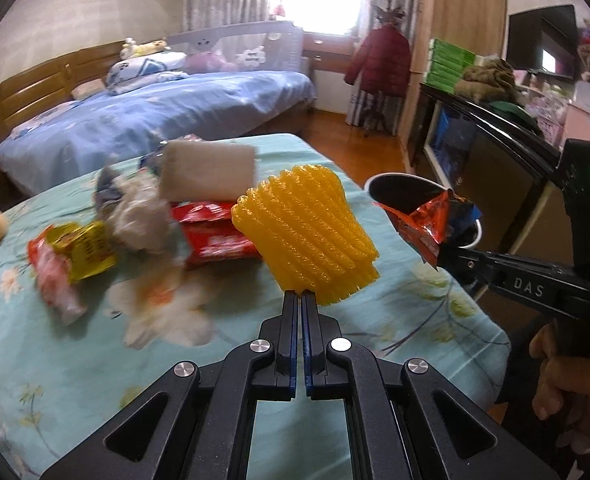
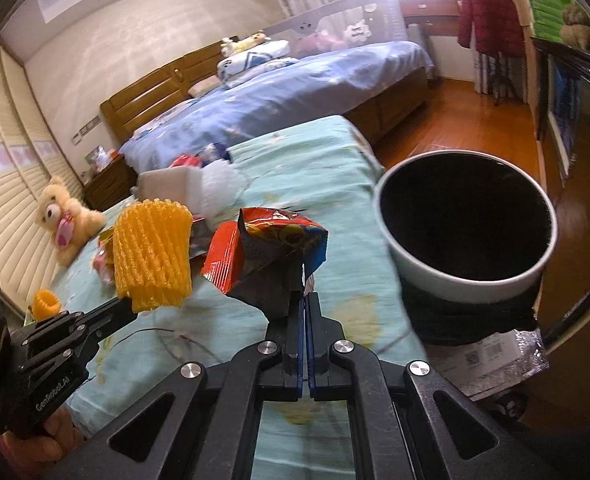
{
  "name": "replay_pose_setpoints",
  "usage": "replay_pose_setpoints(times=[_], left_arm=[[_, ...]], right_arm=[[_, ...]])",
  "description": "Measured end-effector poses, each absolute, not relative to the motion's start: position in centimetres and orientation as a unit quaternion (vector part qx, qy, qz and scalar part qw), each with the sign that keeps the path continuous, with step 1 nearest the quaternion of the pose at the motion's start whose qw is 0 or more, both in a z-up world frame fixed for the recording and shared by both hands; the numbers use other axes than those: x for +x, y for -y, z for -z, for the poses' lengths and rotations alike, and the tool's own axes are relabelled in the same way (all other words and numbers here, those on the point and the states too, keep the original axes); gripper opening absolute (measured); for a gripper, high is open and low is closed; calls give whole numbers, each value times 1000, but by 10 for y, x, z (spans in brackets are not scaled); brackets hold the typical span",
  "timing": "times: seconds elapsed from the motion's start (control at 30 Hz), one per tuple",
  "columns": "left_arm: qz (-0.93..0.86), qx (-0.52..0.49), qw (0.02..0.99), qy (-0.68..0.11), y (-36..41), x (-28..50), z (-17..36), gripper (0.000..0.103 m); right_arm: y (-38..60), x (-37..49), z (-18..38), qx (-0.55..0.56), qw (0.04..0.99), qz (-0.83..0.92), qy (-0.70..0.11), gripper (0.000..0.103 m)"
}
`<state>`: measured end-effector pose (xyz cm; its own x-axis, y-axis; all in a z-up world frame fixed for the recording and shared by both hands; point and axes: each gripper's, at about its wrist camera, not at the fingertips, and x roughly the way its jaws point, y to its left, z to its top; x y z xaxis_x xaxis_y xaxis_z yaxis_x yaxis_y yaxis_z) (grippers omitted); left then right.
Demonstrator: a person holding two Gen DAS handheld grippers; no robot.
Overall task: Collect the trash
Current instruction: 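Move the foam net over the bin with left tool while right tool brings the bag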
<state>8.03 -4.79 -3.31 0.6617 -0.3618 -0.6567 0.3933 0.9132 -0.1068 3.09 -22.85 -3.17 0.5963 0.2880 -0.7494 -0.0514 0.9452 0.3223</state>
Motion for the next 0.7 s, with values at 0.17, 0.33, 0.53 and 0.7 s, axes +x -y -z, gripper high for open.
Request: replay_pose_setpoints(times=[0.17, 0.33, 0.53, 0.7], left_arm=[[227, 27, 906, -356, 60, 95, 32, 0], [241, 29, 901, -360, 68, 110, 34, 1], [250, 40, 897, -362, 78, 125, 34, 1], [255, 47, 895, -362, 90, 135, 31, 1]], right_arm=[[253, 36, 32, 140, 885, -72, -437, 0], [275, 41, 32, 147, 886, -49, -437, 0], [302, 49, 37, 153, 884, -25, -442, 1], [317, 56, 40, 152, 881, -11, -448, 1]])
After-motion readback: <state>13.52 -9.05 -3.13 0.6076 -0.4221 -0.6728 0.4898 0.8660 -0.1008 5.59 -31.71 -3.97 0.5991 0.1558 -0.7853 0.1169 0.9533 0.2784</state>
